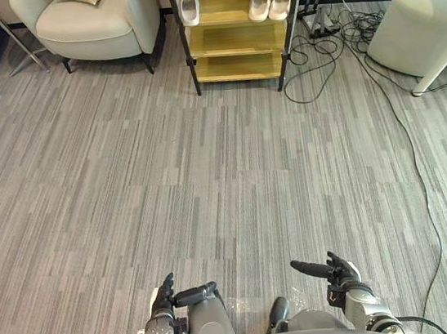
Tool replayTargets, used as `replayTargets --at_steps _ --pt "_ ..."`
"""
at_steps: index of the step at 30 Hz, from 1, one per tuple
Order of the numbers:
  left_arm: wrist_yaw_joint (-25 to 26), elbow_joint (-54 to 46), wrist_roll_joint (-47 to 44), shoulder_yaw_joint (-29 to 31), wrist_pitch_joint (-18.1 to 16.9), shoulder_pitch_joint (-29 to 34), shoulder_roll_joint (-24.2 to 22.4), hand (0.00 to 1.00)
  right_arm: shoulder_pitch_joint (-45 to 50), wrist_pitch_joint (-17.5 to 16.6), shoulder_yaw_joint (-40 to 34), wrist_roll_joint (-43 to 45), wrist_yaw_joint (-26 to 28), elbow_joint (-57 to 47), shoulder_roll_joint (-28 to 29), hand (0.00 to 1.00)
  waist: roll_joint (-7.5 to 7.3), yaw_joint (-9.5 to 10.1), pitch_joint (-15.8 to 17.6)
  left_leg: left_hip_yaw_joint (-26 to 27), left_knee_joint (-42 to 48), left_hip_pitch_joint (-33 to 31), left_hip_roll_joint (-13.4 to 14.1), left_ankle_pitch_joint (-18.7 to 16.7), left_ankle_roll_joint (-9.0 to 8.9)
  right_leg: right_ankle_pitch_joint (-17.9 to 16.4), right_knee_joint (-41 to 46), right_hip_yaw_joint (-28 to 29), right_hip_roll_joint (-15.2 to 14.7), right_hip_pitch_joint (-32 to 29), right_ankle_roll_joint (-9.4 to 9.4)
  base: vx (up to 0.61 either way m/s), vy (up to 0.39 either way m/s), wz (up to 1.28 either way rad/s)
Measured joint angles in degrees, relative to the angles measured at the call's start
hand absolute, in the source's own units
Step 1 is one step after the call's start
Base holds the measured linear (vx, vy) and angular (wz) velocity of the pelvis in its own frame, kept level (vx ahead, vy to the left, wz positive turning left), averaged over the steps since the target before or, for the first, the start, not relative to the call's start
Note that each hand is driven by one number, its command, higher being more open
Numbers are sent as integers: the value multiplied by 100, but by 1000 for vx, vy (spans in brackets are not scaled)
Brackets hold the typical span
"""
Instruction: Organize the slippers on the shoe rack
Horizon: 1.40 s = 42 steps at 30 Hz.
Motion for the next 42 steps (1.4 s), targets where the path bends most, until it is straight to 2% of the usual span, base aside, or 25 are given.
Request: replayTargets --at_steps 1,2,3,5,9,10,12,15,17,18,19,20,21,22,24,25,26,28,31,33,35,36,37,38,42 --pt "3 3 0 -1 -1 8 -17 100 -1 1 1 0 -2 1 -17 100 34 5 -12 -8 -256 -22 -30 217 62 -47 6 48 35 31 71 374 193 -42" --pt "1 32 -45 26 3 27 -49 100 47 6 3 0 -17 23 35 100 115 114 -57 -125 -354 -24 -28 852 363 -213 56 236 96 145 258 319 162 -29" --pt "-11 28 -46 49 6 -15 48 100 64 11 12 2 -33 32 150 100 -72 120 -50 -70 -299 -12 -98 804 370 -280 90 259 1 175 326 330 130 -31" --pt "-6 51 -61 159 34 -99 151 100 116 12 6 0 -23 61 340 100 -360 171 -84 127 -57 54 -183 301 419 -512 505 403 -313 87 512 450 136 -29" --pt "7 227 -103 95 174 36 150 100 109 37 107 -26 37 8 319 100 -305 94 -75 477 -145 1012 -290 -388 578 -497 4180 941 -1128 -1130 966 453 205 -35" --pt "10 229 -102 -48 189 94 180 100 84 -3 110 -42 50 -33 280 100 -277 13 -69 463 -342 1553 -410 -548 592 -671 4948 683 -1378 -1497 679 486 109 16" --pt "11 227 -102 -50 189 121 171 100 2 -7 129 -73 79 -26 278 100 -278 -26 -78 438 -603 1993 -414 -611 586 -876 4587 229 -1366 -1799 363 497 42 22" --pt "8 228 -96 -50 190 95 103 100 -124 -15 128 -114 124 -61 245 100 -184 -63 -77 400 -970 2338 -290 -595 549 -866 3374 -46 -1083 -2242 327 520 -79 16" --pt "3 229 -88 -48 192 148 44 100 -138 -30 133 -125 176 -177 234 100 -104 -150 -79 324 -1388 2948 -81 -671 179 123 1471 131 -594 -2558 297 677 -196 36" --pt "3 231 -46 -44 193 221 70 100 -102 -20 136 -131 183 -164 232 100 -191 -196 -136 268 -1468 3200 -97 -775 -30 1036 1140 352 -510 -2492 192 595 -196 45" --pt "2 257 25 -29 206 223 86 100 -66 -12 134 -131 189 -156 201 100 -154 -209 -135 200 -1486 3306 -70 -834 -130 1307 1236 390 -478 -2459 -200 361 -126 22" --pt "2 298 43 -13 196 201 32 100 -87 -11 125 -142 190 -132 139 100 -9 -166 -140 177 -1485 3366 65 -849 -158 1254 1404 356 -390 -2468 -196 554 -206 7" --pt "6 319 180 0 173 207 -156 100 -81 -5 93 -233 172 -98 8 100 161 -209 -259 -19 -1078 3206 247 -673 -322 671 1853 358 -320 -2563 -229 535 -212 -4" --pt "-5 327 207 -1 173 206 -161 100 -72 8 80 -239 167 -72 -21 100 212 -211 -287 -92 -847 3098 305 -645 -352 594 1885 323 -295 -2544 -252 610 -259 16" --pt "-48 326 232 139 175 110 -217 100 27 95 12 -240 147 51 -89 100 350 -217 -243 -540 1247 2237 601 174 -100 312 1604 161 -127 -1954 -255 465 -229 31" --pt "-42 311 222 262 171 106 -271 100 110 105 14 -238 131 51 -116 100 345 -212 -212 -518 1982 1932 772 408 -34 268 1376 125 -50 -1632 -262 488 -244 34" --pt "-43 169 209 435 122 102 -272 100 215 105 8 -231 104 46 -110 100 322 -157 -173 -268 3040 1396 1032 182 -9 181 1000 99 54 -1063 -266 311 -154 22" --pt "-28 54 203 447 70 84 -218 100 243 105 12 -227 96 62 -72 100 181 -129 -121 -68 3167 936 992 -7 16 123 719 101 56 -698 -263 361 -136 7" --pt "-11 -105 91 449 0 21 -238 100 162 107 4 -217 91 117 -31 100 127 -9 -88 214 1976 277 665 -262 -2 183 319 235 58 -338 -150 421 -5 -23" --pt "-5 -132 64 446 0 -48 -242 100 76 106 -4 -215 81 161 44 100 30 95 -6 107 -79 227 34 -53 -51 110 147 368 -111 -106 28 393 149 -32" --pt "-5 -77 -2 432 16 -17 -258 100 95 104 23 -219 45 196 61 100 90 202 -34 -186 -1586 490 -297 1272 -19 -109 109 600 -150 109 309 416 199 -40" --pt "-4 -61 -2 430 15 -8 -273 100 90 104 32 -220 43 213 90 100 70 233 -35 -181 -1642 546 -327 1450 104 -142 102 639 -150 139 363 525 181 -33" --pt "-2 -63 0 433 23 -37 -112 100 46 102 60 -220 44 241 273 100 -236 235 -15 -108 -1615 587 -562 1293 410 -224 83 702 -375 188 453 434 117 4" --pt "-20 -6 -2 453 68 -115 -21 100 48 104 52 -225 48 253 365 100 -376 236 -24 -93 -1075 436 -653 916 617 -285 215 738 -540 238 546 504 146 10" --pt "-15 142 0 449 188 36 6 100 -8 71 136 -227 92 235 373 100 -324 276 -30 133 -539 832 -520 145 680 -453 2035 1141 -795 -198 872 343 143 -33"
